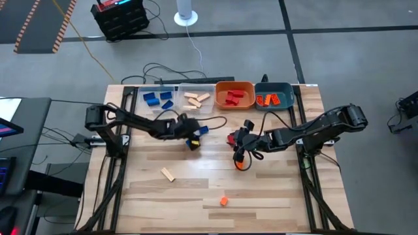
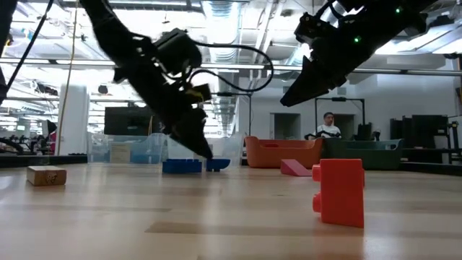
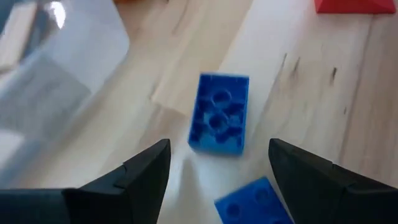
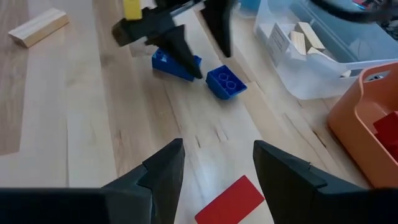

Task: Sort blocks
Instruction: Put the blue game piece into the left transparent bin

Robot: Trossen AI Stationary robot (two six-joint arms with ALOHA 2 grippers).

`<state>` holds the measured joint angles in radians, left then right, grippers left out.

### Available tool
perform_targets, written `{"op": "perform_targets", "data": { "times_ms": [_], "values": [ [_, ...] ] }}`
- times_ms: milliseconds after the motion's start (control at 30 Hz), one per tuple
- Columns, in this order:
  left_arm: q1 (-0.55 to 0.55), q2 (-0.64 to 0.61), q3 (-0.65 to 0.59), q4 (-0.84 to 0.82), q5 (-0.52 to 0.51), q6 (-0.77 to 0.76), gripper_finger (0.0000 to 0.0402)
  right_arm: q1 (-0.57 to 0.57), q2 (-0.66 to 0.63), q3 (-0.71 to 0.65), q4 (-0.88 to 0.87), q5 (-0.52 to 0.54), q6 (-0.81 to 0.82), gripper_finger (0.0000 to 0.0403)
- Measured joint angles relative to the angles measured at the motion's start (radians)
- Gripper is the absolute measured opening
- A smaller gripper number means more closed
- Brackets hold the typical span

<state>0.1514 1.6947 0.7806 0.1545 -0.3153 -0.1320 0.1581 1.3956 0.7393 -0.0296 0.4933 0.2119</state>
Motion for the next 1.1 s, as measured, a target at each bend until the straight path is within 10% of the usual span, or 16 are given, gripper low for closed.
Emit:
{"op": "perform_targets", "data": {
  "times_ms": [633, 933, 1100],
  "values": [
    [-0.101, 0.005, -0.189, 0.134, -0.127, -0.258, 0.0258, -0.003, 0.000, 0.000, 0.011, 0.001, -0.004, 0.0223],
    [-0.132, 0.002, -0.195, 0.143, -0.121, -0.200, 0.0132, -0.003, 0.000, 0.000, 0.011, 0.001, -0.004, 0.0223],
    [-0.132, -0.064, -0.201, 0.115, -0.096, -0.152, 0.0131, -0.003, 0.000, 0.000, 0.011, 0.001, -0.003, 0.0223]
  ]
}}
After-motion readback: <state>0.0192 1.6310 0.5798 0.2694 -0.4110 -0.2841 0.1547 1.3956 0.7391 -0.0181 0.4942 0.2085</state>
